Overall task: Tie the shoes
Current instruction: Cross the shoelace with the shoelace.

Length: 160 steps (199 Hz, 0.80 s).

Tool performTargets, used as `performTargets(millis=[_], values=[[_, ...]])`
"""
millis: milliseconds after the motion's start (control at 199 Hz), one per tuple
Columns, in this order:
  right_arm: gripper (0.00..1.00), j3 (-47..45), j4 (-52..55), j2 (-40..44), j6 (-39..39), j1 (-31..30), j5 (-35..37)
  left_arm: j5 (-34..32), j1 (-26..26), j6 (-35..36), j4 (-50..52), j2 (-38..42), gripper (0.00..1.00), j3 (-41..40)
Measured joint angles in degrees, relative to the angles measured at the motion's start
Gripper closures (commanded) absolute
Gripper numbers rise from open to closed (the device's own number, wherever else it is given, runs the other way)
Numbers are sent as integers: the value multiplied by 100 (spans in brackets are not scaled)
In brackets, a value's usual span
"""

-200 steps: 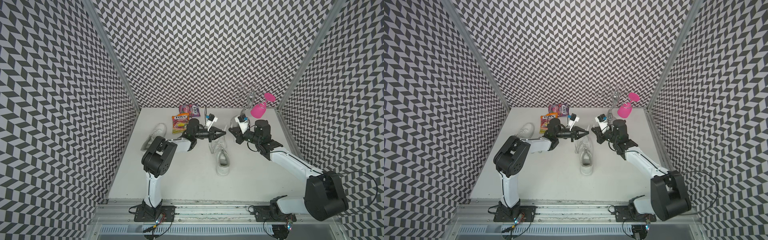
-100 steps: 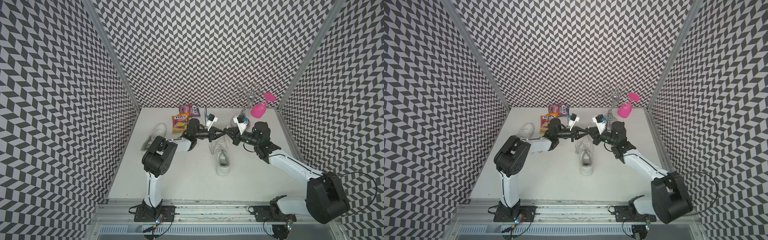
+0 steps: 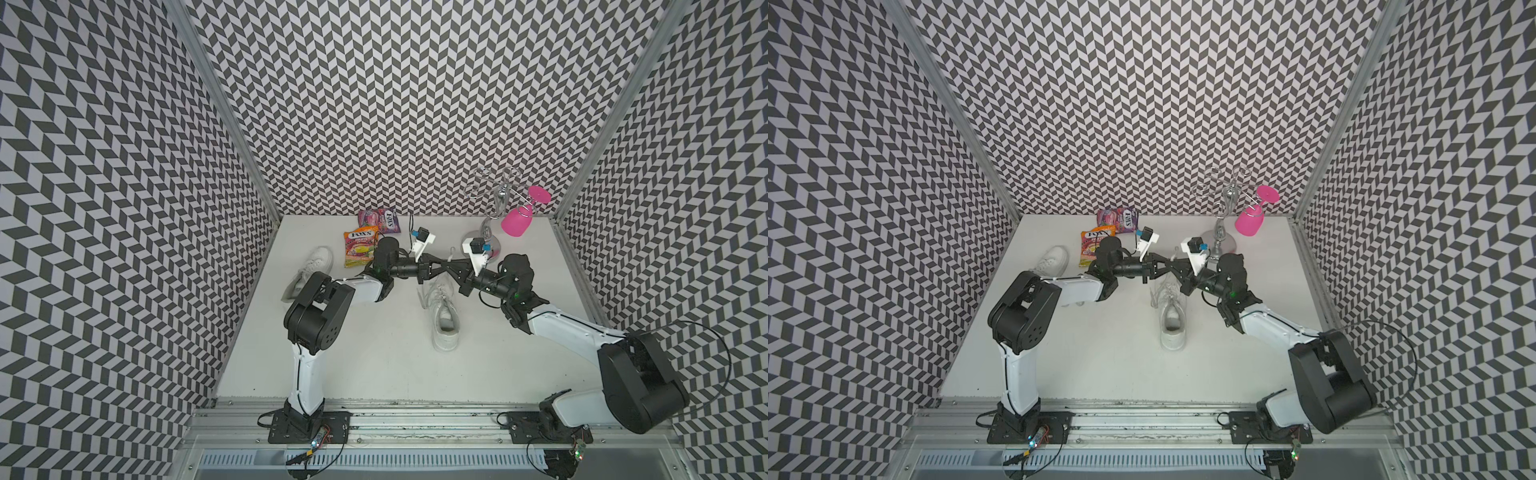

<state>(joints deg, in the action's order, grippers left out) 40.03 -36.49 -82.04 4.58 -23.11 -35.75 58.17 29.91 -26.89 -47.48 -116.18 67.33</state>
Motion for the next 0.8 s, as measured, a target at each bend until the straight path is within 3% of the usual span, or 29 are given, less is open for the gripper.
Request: performTargets(millis=[804], values=[[98,-435,-378,-326,-710,-118,798,-109,-13,-7,264,0,100,-2]])
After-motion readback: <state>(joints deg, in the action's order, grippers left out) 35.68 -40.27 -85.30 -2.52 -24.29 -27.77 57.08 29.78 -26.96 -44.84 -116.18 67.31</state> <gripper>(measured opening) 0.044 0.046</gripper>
